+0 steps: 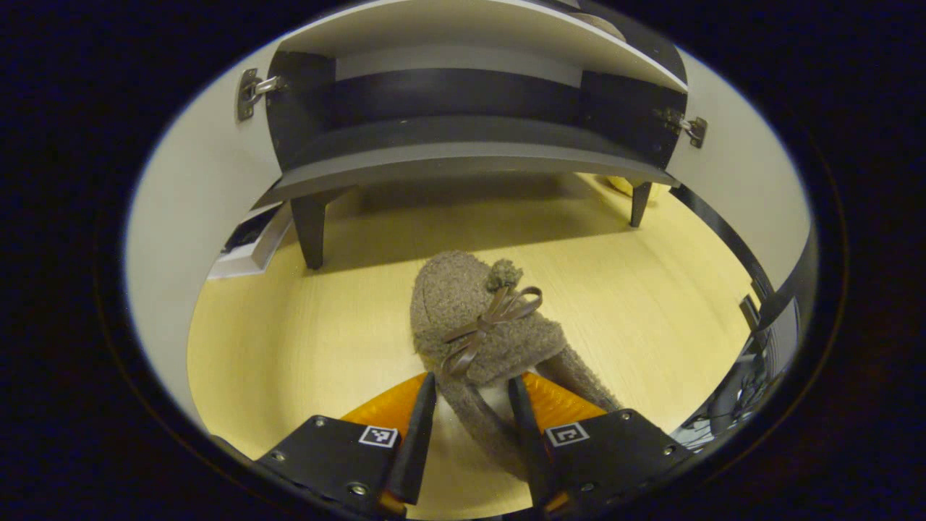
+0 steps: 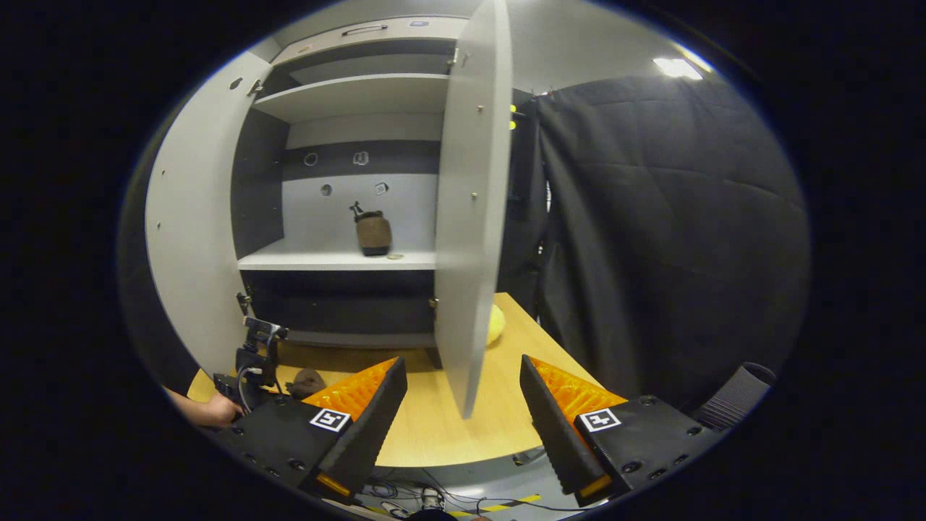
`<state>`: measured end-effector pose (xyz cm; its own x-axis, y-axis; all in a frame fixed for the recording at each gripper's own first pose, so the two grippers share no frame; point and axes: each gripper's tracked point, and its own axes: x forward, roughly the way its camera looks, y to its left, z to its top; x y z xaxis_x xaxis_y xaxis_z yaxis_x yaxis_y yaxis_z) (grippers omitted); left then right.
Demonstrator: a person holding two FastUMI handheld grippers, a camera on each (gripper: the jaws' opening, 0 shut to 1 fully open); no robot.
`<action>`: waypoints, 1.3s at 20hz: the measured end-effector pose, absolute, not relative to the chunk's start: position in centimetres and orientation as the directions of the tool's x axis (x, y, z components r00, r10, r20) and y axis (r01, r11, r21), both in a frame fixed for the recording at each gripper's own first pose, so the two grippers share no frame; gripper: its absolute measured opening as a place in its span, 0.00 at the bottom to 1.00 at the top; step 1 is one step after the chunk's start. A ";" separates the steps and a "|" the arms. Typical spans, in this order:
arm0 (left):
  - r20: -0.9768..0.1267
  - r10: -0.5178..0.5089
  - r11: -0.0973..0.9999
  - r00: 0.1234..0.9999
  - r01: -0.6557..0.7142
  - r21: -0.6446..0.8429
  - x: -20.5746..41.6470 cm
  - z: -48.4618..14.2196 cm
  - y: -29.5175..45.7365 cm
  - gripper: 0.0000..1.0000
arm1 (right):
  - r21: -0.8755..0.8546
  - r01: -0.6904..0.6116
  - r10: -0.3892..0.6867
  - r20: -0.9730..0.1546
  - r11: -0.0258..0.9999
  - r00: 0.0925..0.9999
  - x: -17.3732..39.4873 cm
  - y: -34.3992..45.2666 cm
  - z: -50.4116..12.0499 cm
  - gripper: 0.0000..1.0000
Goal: Grab one shoe with the right hand and put it into the shoe cabinet, grab the other shoe with the left hand and put it into the shoe cabinet; then close the right door with the right hand and the left door with the left hand.
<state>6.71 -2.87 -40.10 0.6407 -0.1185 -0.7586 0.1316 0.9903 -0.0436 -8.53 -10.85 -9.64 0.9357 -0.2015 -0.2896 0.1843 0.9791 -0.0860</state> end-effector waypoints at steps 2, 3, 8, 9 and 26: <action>-0.744 -0.135 0.989 0.654 0.131 -0.064 6.8 -39.9 -3.0 0.57 | -0.072 0.265 -0.275 -0.277 0.961 0.921 -9.8 -13.5 -8.8 0.97; -0.754 -0.131 0.991 0.643 0.115 -0.074 6.7 -40.1 -3.0 0.53 | -0.064 0.302 -0.307 -0.268 0.951 0.913 -10.2 -14.6 -8.3 0.97; -0.773 -0.033 0.998 0.633 -0.016 -0.055 7.5 -39.7 -1.2 0.11 | -0.077 0.417 -0.424 -0.186 0.905 0.886 -9.7 -20.6 -5.3 0.97; -0.779 -0.039 0.996 0.625 -0.034 -0.077 7.7 -39.4 -1.5 0.02 | -0.082 0.425 -0.433 -0.167 0.901 0.886 -9.3 -21.5 -4.6 0.97; -0.712 -0.005 0.970 0.703 -0.171 -0.175 9.6 -36.0 0.2 0.02 | -0.025 0.378 -0.378 -0.121 0.926 0.918 1.2 -31.9 -3.2 0.97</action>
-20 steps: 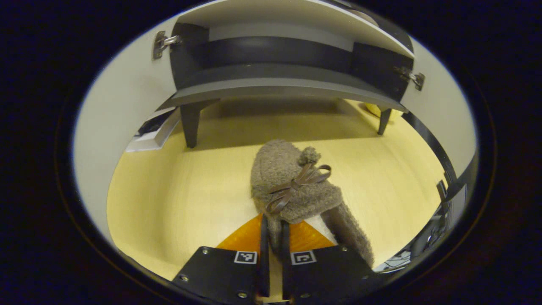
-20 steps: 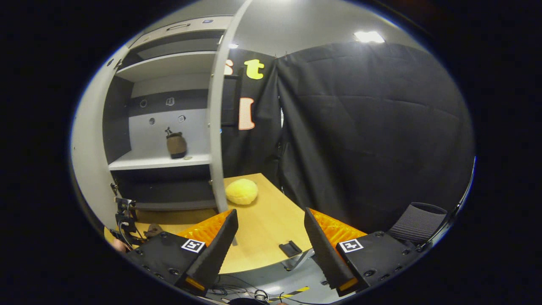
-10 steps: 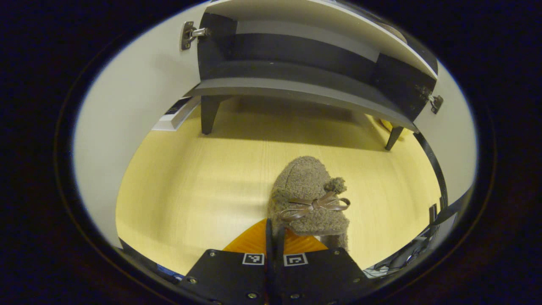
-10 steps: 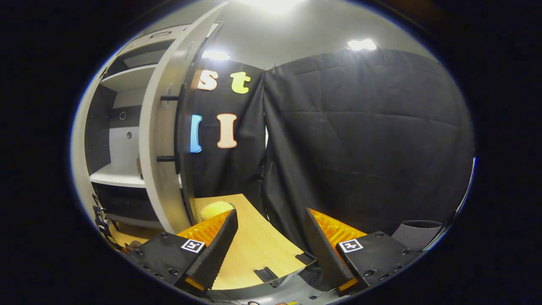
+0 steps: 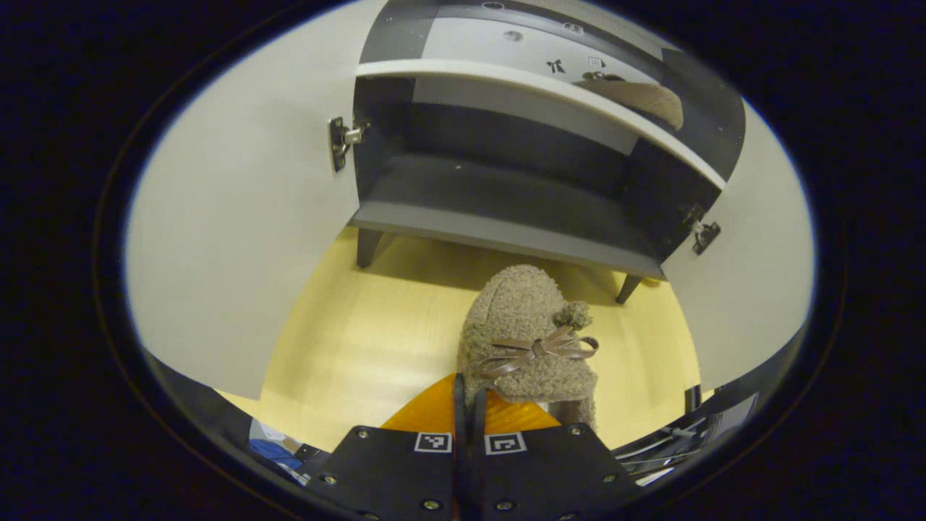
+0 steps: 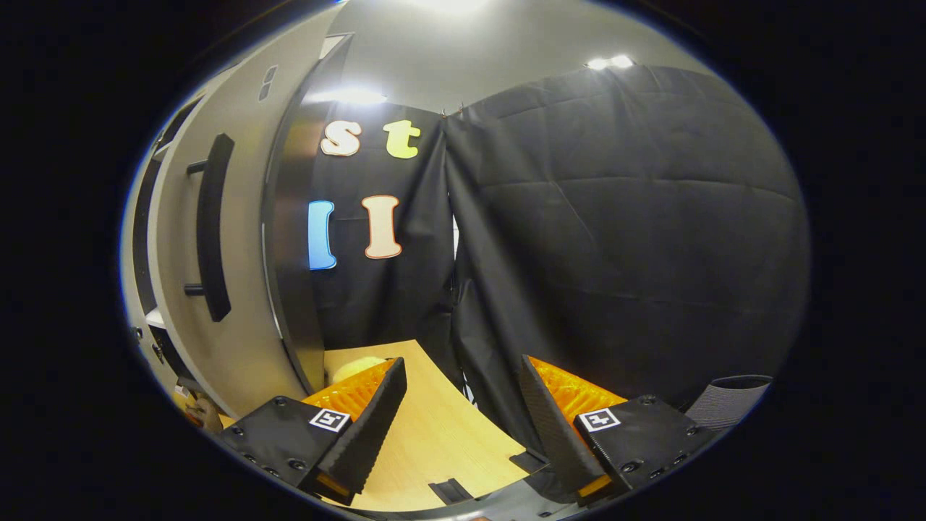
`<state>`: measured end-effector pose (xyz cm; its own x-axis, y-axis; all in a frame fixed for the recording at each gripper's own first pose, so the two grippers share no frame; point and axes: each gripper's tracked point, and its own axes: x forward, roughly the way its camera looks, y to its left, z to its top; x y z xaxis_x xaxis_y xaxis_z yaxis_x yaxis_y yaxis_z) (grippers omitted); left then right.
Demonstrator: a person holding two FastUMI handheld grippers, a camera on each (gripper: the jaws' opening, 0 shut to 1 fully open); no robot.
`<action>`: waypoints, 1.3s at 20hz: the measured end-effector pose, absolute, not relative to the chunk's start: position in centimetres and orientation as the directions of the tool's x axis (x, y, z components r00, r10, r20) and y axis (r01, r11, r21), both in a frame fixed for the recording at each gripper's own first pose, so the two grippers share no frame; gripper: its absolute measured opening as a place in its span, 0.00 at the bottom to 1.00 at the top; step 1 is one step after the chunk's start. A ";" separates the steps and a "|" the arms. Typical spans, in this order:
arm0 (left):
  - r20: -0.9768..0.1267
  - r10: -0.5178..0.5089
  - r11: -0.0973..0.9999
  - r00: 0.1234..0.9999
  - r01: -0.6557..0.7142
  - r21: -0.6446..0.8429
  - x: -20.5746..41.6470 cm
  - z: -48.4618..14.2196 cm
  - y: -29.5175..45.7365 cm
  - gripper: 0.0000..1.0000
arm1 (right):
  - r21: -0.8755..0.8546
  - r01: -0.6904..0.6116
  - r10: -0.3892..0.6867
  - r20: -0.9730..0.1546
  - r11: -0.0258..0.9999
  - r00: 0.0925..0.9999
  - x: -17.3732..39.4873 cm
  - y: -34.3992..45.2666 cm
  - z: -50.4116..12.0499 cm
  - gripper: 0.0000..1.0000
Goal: Grab one shoe with the right hand and put it into the shoe cabinet, grab the other shoe with the left hand and put it into the shoe cabinet; then close the right door with the right hand and the left door with the left hand.
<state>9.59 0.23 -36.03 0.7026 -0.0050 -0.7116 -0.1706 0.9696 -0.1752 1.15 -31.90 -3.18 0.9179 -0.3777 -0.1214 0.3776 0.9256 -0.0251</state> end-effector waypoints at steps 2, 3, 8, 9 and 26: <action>-0.693 0.001 0.968 0.721 -0.174 -0.179 9.6 -36.1 0.2 0.02 | -0.019 0.375 -0.375 -0.118 0.927 0.919 2.1 -32.5 -3.3 0.97; -0.681 0.001 0.968 0.732 -0.172 -0.183 9.6 -36.2 0.2 0.02 | -0.014 0.374 -0.373 -0.117 0.927 0.920 2.6 -32.6 -3.0 0.97; -0.608 0.019 0.967 0.794 -0.169 -0.189 10.0 -36.6 0.0 0.01 | 0.018 0.366 -0.361 -0.121 0.930 0.924 4.2 -32.8 -3.4 0.97; -0.591 0.021 0.967 0.806 -0.166 -0.192 10.1 -36.7 0.1 0.01 | 0.024 0.364 -0.359 -0.121 0.931 0.926 4.4 -32.7 -3.4 0.97; -0.345 0.057 0.978 0.937 -0.122 -0.170 11.5 -34.5 0.7 0.01 | 0.037 0.443 -0.440 -0.071 0.896 0.895 2.5 -34.3 -2.0 0.95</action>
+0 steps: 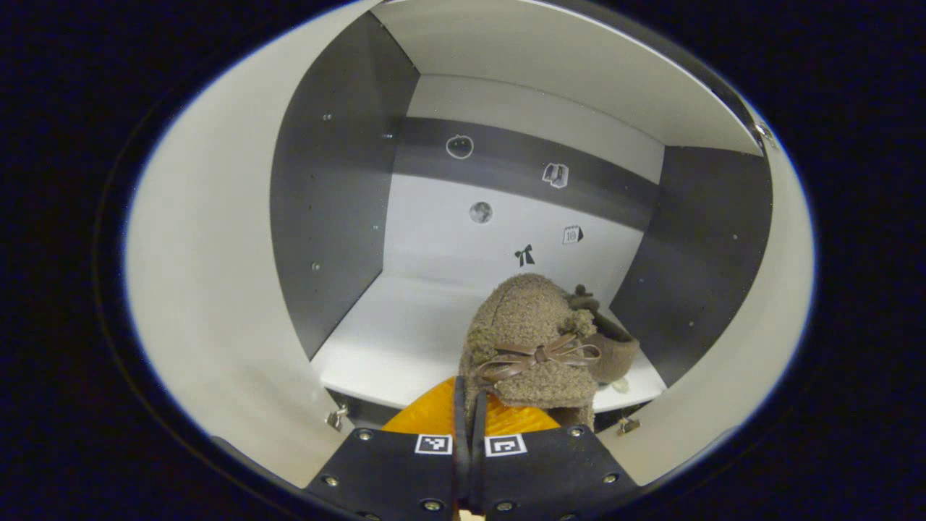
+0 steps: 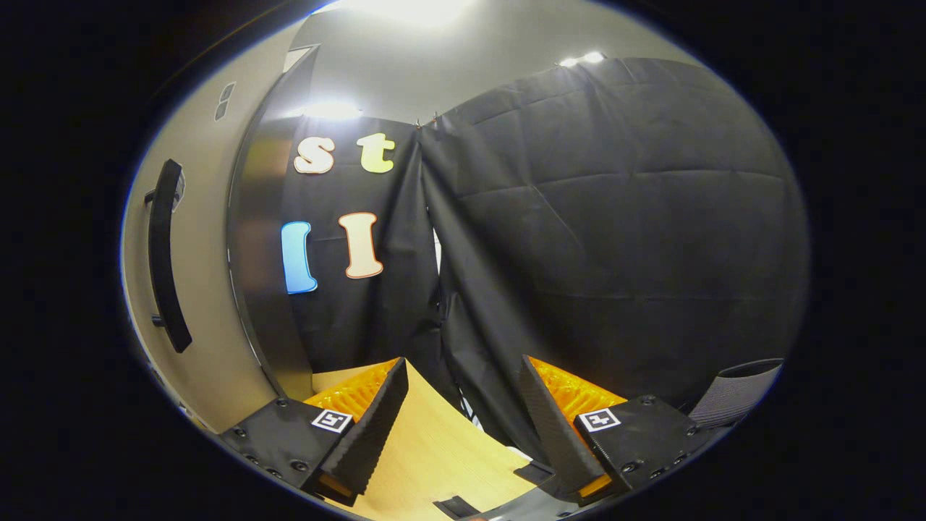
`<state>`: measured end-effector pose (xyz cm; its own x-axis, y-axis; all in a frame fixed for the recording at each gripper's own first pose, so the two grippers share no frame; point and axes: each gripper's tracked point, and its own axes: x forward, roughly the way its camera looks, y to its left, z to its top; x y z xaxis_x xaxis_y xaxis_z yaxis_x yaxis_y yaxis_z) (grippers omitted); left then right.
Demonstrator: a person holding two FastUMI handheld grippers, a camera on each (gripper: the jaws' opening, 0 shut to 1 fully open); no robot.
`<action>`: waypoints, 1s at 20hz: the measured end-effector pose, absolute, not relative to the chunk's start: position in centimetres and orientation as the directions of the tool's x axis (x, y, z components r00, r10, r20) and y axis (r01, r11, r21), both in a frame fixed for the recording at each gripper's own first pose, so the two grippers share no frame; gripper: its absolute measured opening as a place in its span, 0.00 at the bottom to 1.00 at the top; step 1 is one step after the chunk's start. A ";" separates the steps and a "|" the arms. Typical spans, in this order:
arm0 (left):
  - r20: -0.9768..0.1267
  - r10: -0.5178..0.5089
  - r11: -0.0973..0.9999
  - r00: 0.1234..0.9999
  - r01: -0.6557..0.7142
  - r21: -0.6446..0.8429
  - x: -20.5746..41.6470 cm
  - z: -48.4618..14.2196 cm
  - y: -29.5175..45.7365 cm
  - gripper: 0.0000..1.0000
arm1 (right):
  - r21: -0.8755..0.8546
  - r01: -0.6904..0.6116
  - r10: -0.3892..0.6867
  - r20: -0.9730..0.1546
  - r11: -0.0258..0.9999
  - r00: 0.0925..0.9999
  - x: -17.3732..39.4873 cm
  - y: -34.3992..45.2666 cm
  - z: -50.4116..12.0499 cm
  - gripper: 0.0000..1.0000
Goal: Grab one shoe with the right hand and put it into the shoe cabinet, grab the other shoe with the left hand and put it into the shoe cabinet; then close the right door with the right hand and the left door with the left hand.
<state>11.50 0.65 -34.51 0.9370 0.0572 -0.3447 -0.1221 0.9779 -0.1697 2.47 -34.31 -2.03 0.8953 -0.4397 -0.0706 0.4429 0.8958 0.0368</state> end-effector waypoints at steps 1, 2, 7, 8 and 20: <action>-0.332 0.062 0.979 0.941 -0.122 -0.163 11.8 -34.5 0.7 0.01 | 0.038 0.449 -0.446 -0.067 0.893 0.892 2.2 -34.2 -1.8 0.95; -0.318 0.066 0.980 0.946 -0.121 -0.156 12.0 -33.9 1.1 0.01 | 0.039 0.454 -0.452 -0.064 0.890 0.890 1.7 -34.2 -1.8 0.98; -0.287 0.086 0.980 0.954 -0.132 -0.147 16.6 -32.6 2.6 0.01 | 0.056 0.496 -0.493 -0.065 0.866 0.868 -1.3 -33.8 -2.2 0.98; -0.285 0.089 0.980 0.954 -0.135 -0.144 17.5 -32.7 2.9 0.01 | 0.060 0.505 -0.501 -0.070 0.861 0.863 -1.8 -33.7 -2.4 0.98; -0.384 0.071 0.993 0.920 -0.103 -0.064 22.2 -37.0 1.8 0.07 | 0.081 0.569 -0.563 -0.085 0.818 0.822 -5.4 -33.4 -3.1 0.95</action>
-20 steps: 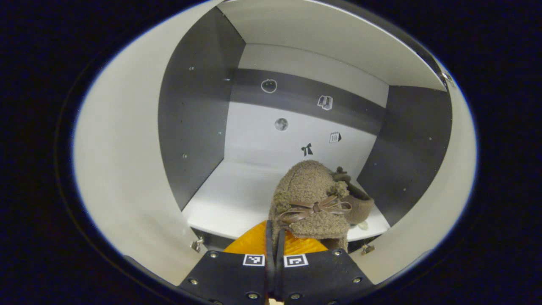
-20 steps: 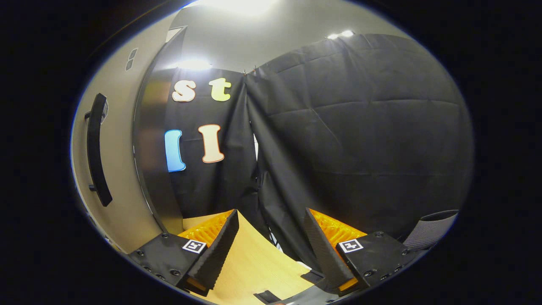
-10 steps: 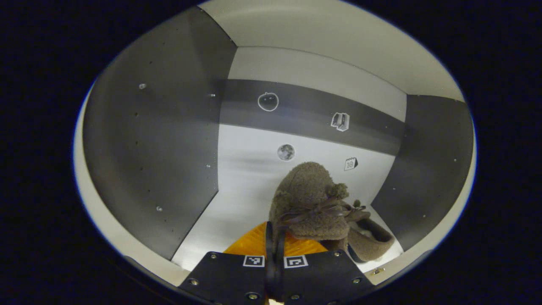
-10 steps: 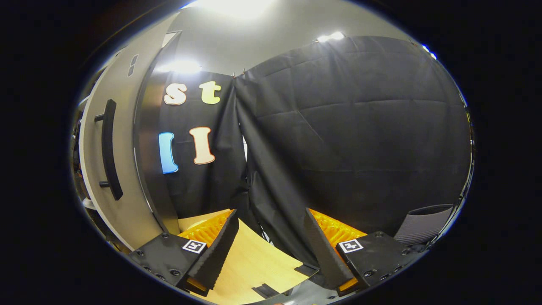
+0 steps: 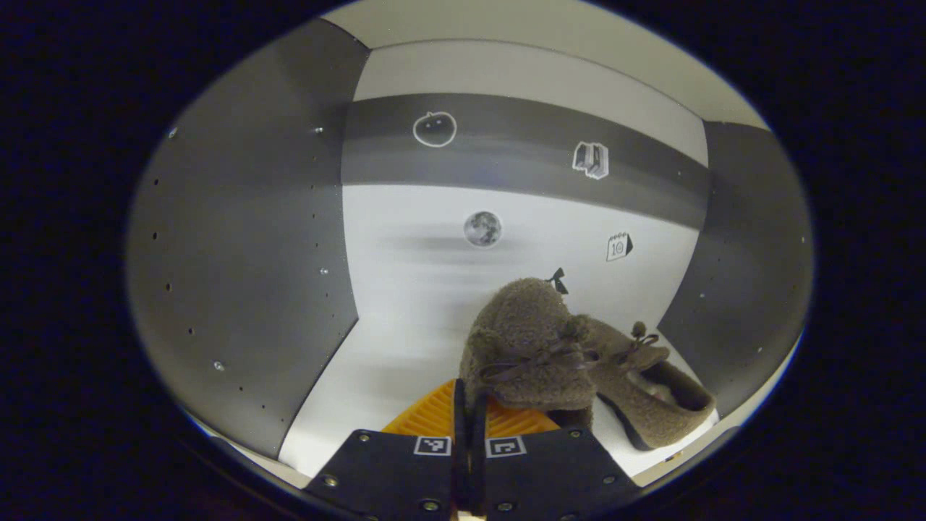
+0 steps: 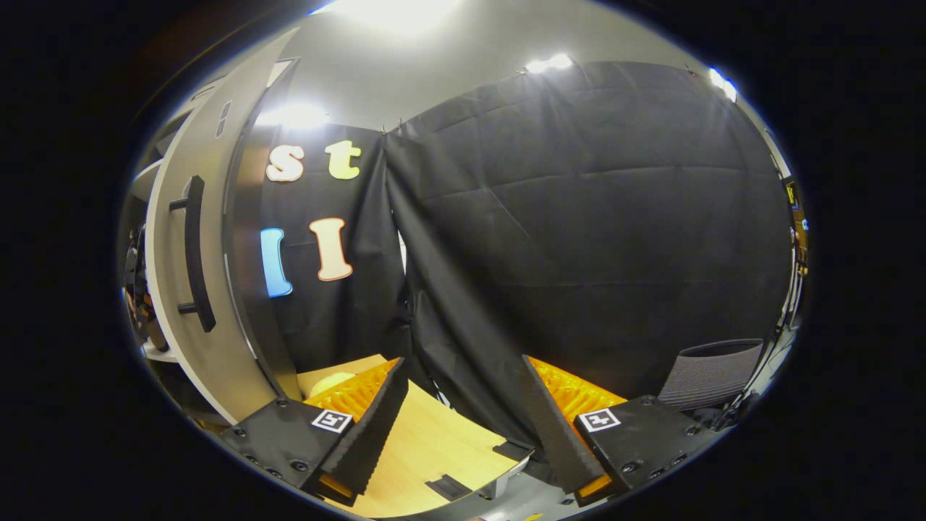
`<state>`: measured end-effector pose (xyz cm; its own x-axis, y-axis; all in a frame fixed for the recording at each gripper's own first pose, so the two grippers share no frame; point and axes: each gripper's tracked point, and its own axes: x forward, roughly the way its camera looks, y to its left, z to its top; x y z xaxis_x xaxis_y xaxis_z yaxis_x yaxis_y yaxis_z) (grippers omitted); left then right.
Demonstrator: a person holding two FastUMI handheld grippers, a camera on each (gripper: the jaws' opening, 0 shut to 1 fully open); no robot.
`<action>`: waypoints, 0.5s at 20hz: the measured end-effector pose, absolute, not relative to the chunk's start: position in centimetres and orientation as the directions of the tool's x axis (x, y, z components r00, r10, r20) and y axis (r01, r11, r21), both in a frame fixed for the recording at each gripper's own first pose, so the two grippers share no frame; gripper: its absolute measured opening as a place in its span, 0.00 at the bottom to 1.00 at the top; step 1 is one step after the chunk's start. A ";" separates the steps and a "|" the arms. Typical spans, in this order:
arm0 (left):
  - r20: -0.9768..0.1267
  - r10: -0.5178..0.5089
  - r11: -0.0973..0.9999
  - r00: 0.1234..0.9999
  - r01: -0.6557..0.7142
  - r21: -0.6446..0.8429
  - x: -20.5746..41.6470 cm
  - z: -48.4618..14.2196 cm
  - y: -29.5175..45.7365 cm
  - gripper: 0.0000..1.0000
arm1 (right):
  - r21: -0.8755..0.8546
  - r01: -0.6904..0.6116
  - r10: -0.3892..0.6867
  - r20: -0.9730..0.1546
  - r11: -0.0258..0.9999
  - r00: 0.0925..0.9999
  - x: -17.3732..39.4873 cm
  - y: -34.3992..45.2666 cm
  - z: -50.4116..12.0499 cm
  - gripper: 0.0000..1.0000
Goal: Grab one shoe with the right hand and put it into the shoe cabinet, grab the other shoe with the left hand and put it into the shoe cabinet; then close the right door with the right hand and the left door with the left hand.
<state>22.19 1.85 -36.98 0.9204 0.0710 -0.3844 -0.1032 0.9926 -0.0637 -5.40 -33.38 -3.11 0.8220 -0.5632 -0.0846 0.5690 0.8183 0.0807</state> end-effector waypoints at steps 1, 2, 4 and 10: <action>-0.385 0.052 0.994 0.922 -0.086 -0.072 22.4 -37.2 1.6 0.10 | 0.078 0.572 -0.565 -0.089 0.817 0.820 -5.5 -33.4 -3.3 0.98; -0.386 0.021 0.995 0.922 -0.058 -0.083 21.8 -37.0 1.2 0.13 | 0.077 0.572 -0.566 -0.091 0.817 0.820 -5.4 -33.6 -3.4 0.98; -0.361 0.039 0.998 0.932 -0.058 -0.040 20.9 -36.5 1.8 0.54 | 0.078 0.567 -0.561 -0.094 0.820 0.823 -5.3 -33.5 -3.3 0.98; -0.177 0.077 0.995 0.981 -0.066 0.069 15.4 -29.7 2.3 1.00 | 0.075 0.521 -0.517 -0.064 0.850 0.853 -3.2 -33.2 -1.5 0.95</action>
<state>15.41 2.28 -29.66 0.9812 0.0773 -0.1767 -0.0660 0.9955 0.0685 -3.24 -33.24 -1.49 0.8534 -0.5172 -0.0644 0.5209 0.8503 0.0747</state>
